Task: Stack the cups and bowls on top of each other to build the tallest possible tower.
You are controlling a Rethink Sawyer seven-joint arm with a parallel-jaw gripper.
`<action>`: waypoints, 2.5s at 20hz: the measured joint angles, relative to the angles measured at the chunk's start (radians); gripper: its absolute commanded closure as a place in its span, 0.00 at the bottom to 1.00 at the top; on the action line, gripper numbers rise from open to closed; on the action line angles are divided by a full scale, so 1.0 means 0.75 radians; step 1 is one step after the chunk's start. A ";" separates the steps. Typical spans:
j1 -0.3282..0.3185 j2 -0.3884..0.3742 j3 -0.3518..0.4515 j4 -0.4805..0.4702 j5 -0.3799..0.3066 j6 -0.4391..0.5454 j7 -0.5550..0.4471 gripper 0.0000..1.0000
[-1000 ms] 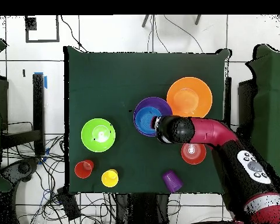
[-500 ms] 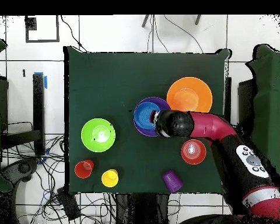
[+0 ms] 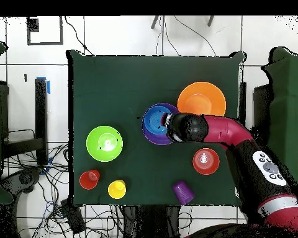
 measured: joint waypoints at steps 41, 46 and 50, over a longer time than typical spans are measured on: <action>0.000 -0.254 0.052 -0.008 0.001 0.123 0.000 0.00; 0.005 -0.295 0.056 0.003 0.020 0.149 0.000 0.00; 0.027 -0.342 0.057 0.021 0.048 0.166 0.000 0.00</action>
